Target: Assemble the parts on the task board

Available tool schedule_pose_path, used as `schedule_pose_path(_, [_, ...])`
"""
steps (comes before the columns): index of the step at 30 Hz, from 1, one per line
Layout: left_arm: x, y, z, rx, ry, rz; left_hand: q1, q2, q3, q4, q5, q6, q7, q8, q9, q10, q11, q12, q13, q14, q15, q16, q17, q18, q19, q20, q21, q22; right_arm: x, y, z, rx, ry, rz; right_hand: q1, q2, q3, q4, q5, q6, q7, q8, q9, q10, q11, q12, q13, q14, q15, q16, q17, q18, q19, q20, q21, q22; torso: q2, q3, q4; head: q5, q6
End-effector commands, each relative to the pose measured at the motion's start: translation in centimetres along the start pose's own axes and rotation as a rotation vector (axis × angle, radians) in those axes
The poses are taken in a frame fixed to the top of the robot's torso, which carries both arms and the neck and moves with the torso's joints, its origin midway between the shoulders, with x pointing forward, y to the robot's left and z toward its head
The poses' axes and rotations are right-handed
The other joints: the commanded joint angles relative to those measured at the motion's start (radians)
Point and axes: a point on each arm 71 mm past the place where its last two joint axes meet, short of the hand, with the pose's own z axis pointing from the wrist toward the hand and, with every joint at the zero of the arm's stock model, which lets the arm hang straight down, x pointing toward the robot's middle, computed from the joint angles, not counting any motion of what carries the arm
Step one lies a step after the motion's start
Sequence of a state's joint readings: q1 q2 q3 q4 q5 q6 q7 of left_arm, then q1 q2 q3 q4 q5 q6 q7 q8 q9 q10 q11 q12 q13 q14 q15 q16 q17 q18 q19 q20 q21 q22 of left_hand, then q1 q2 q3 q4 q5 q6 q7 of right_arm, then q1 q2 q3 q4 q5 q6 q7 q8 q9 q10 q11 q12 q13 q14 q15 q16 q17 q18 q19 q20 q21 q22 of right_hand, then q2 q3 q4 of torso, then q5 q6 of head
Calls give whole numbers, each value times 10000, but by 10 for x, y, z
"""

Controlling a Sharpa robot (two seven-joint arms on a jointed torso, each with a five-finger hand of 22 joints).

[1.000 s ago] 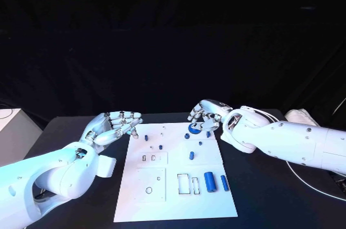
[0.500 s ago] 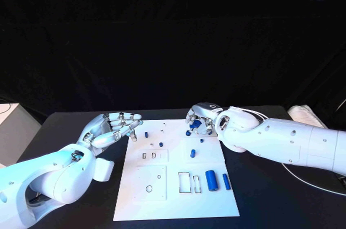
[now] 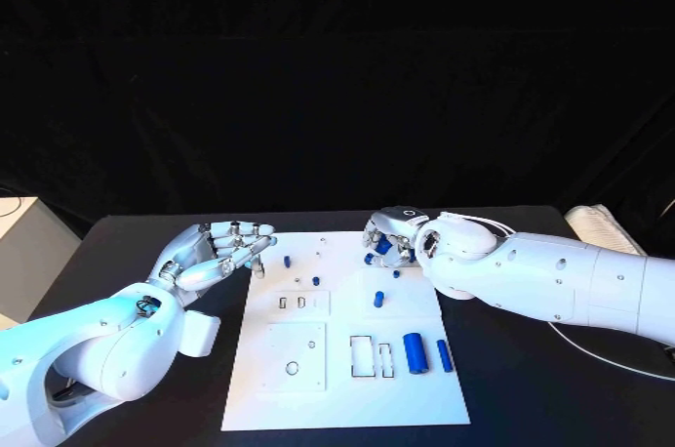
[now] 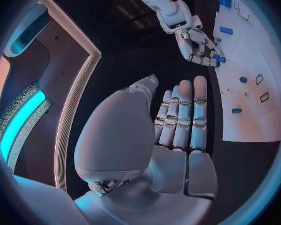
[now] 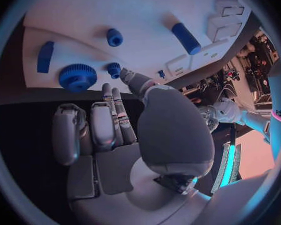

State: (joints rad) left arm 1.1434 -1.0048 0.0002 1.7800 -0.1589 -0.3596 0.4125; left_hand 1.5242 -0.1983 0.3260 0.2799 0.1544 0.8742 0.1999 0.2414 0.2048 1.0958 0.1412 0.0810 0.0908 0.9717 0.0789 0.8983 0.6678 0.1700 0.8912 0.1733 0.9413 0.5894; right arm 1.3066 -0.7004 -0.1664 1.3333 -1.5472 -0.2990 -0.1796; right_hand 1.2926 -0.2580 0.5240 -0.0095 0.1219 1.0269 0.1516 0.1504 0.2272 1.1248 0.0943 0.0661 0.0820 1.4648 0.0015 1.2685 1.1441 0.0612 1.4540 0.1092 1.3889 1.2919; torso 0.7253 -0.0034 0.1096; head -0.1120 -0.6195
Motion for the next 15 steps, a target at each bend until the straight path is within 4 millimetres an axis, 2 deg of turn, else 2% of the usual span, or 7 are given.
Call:
schedule_pose_path(1, [2,-2,0,84,206,-40,-53,-84,60,15,-50,-6,17,33,8,-44,12,-3,16,-51,-27,43,15,125,-76,-8,44,8,2,1,1,16,221,-281,100,43,-46,2,50,-18,-14,54,18,5,-8,4,17,361,59,61,21,-23,-17,-8,-2,36,43,-7,29,-11,-14])
schedule_pose_path(8, [2,-2,0,70,191,-40,-55,-79,67,13,-48,-15,20,30,11,-60,16,-8,15,-59,-24,54,14,124,-87,-5,63,20,4,1,2,37,296,-285,103,140,13,62,89,38,-15,81,58,182,-23,48,61,375,56,210,136,-46,34,-18,80,161,86,-20,61,-23,-5])
schedule_pose_path(15, [1,-3,0,45,165,-43,-55,-79,67,13,-48,-15,20,30,11,-60,16,-8,15,-59,-24,54,14,124,-87,-5,63,20,6,1,3,52,427,-295,80,211,180,142,112,161,-53,146,129,441,-66,70,95,366,28,325,180,-62,71,-41,145,261,122,-28,64,-33,-44])
